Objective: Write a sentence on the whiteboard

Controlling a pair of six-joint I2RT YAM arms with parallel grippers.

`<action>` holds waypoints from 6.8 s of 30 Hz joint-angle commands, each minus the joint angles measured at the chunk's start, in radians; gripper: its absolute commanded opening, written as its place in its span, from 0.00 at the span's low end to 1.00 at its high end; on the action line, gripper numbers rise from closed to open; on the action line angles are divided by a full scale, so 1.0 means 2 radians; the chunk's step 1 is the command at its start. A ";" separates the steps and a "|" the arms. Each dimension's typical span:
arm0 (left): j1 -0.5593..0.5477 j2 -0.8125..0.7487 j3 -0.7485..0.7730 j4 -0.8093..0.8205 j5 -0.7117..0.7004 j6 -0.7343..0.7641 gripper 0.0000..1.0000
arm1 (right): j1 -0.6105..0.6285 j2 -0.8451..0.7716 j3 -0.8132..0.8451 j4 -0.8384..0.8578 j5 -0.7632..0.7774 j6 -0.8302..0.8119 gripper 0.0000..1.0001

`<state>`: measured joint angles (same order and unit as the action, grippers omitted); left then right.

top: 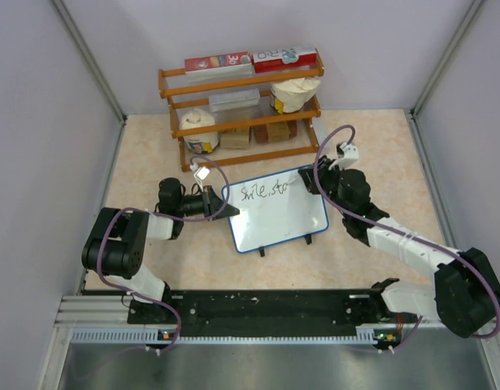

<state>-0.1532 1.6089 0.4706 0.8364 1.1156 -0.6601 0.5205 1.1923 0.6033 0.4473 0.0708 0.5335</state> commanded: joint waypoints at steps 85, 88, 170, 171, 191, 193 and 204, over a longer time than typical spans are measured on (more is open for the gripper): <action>0.000 0.006 0.008 0.001 -0.020 0.016 0.00 | -0.006 0.008 0.044 0.003 0.030 -0.021 0.00; 0.000 0.008 0.009 0.000 -0.019 0.016 0.00 | -0.006 0.010 0.042 0.004 0.032 -0.020 0.00; 0.000 0.007 0.009 0.000 -0.019 0.016 0.00 | -0.006 -0.009 0.004 -0.023 0.031 -0.026 0.00; -0.001 0.007 0.009 0.000 -0.019 0.016 0.00 | -0.006 -0.009 0.002 -0.023 0.030 -0.025 0.00; -0.001 0.007 0.009 0.000 -0.019 0.017 0.00 | -0.006 -0.025 -0.024 -0.027 0.010 -0.020 0.00; 0.000 0.007 0.008 0.000 -0.021 0.016 0.00 | -0.006 -0.026 -0.024 -0.028 0.008 -0.018 0.00; 0.000 0.008 0.009 0.000 -0.021 0.016 0.00 | -0.006 -0.019 -0.030 -0.017 -0.018 -0.003 0.00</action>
<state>-0.1532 1.6112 0.4732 0.8368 1.1187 -0.6628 0.5201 1.1511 0.5522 0.4183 0.0593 0.5190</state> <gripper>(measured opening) 0.124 0.083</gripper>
